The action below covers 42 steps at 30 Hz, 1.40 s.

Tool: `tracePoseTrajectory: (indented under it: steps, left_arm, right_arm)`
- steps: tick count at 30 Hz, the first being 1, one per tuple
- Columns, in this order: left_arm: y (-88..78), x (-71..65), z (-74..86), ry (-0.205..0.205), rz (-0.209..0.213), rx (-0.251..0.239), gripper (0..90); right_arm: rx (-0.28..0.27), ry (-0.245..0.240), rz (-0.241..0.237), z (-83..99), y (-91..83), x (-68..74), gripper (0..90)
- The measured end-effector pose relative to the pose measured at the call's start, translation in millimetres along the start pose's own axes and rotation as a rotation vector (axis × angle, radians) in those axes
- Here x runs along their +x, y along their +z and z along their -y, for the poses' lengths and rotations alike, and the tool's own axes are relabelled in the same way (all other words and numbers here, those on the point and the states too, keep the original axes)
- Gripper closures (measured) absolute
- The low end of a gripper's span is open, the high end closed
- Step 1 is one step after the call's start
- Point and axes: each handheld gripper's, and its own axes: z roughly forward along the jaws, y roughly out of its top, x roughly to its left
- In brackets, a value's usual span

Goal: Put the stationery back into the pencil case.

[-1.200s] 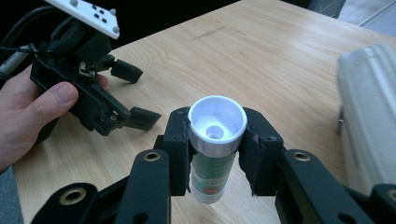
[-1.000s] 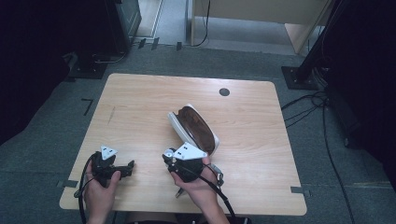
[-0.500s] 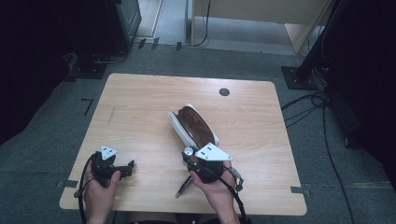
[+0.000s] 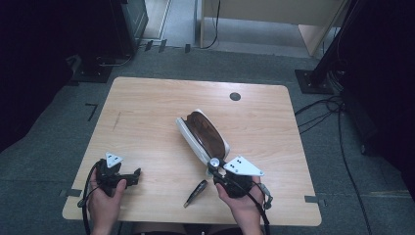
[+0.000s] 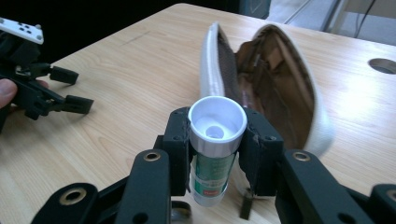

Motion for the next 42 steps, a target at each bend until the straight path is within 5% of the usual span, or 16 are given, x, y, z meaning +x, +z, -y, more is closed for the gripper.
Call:
tracePoseTrajectory:
  steps: [16, 42]
  left_arm:
    - [0.0, 0.0, 0.0, 0.0, 0.0, 0.0, 0.0]
    - [0.0, 0.0, 0.0, 0.0, 0.0, 0.0, 0.0]
  right_arm:
    - [-0.022, 0.005, 0.07, -6.0, -10.4, -16.3, 65.9]
    - [-0.054, -0.04, 0.093, -35.7, 17.8, -14.5, 65.8]
